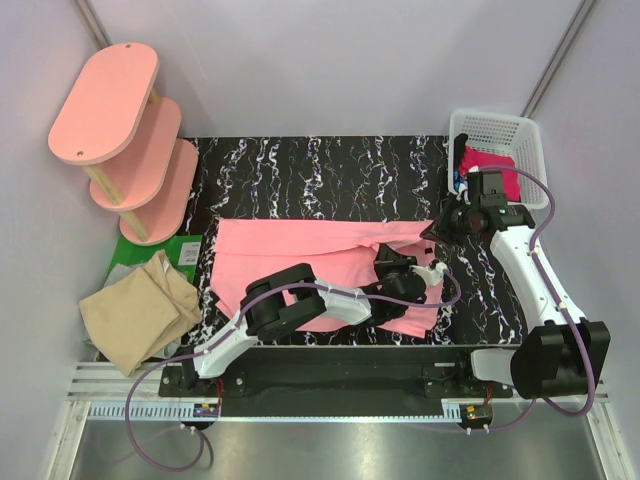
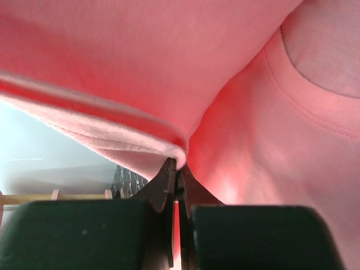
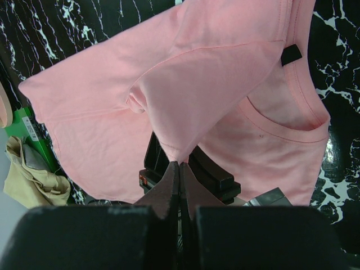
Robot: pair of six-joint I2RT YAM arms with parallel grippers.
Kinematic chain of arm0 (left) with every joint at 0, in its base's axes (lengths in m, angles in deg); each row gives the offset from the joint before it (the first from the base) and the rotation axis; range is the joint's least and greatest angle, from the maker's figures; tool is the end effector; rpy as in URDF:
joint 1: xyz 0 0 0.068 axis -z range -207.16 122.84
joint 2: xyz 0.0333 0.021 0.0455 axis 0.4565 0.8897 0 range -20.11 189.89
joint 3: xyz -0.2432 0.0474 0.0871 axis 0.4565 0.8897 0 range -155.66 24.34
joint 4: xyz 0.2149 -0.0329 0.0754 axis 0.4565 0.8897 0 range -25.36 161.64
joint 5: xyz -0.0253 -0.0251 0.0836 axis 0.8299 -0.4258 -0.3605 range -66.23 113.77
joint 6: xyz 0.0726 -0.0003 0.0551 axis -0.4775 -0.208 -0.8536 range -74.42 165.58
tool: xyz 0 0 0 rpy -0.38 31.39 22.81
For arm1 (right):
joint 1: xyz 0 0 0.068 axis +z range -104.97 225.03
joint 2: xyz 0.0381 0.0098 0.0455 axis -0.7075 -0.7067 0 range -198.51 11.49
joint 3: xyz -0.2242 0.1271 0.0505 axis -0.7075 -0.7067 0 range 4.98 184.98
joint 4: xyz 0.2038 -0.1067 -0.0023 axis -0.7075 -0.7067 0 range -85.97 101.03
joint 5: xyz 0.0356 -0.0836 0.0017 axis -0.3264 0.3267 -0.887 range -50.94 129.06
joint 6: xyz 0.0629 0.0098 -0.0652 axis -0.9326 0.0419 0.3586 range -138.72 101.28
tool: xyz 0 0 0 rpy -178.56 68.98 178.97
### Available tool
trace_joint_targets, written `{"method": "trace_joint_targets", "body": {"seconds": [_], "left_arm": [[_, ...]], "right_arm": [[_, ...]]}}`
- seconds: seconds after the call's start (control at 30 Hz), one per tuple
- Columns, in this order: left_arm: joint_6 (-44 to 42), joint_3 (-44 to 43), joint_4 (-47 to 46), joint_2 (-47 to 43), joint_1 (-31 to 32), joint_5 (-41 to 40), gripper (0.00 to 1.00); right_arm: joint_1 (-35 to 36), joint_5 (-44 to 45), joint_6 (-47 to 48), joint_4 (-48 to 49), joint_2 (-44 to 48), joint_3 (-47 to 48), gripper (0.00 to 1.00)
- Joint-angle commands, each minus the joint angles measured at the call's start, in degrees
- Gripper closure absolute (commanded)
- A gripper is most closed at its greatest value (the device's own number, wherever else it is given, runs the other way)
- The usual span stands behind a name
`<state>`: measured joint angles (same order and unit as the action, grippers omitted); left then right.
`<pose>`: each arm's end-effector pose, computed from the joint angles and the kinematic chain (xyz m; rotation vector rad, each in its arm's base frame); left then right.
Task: Fold and stack the t-shirts
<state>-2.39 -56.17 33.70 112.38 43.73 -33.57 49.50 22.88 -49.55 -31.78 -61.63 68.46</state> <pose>0.2216 -0.4299 0.1285 1.1397 1.4150 0.6795 0.2549 0.0427 0.2590 0.4588 2.4960 0.6047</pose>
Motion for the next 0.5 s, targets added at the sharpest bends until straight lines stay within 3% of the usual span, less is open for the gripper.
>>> {"method": "trace_joint_targets", "body": {"seconds": [0.0,0.47], "left_arm": [[1.2,0.1,-2.4,-3.4,-0.3,-0.1,1.00],[3.8,5.9,-0.6,-9.5,-0.2,0.1,1.00]], "right_arm": [[0.4,-1.1,0.5,0.5,1.3,1.5,1.00],[0.3,-1.1,0.5,0.6,1.5,1.6,1.00]]}}
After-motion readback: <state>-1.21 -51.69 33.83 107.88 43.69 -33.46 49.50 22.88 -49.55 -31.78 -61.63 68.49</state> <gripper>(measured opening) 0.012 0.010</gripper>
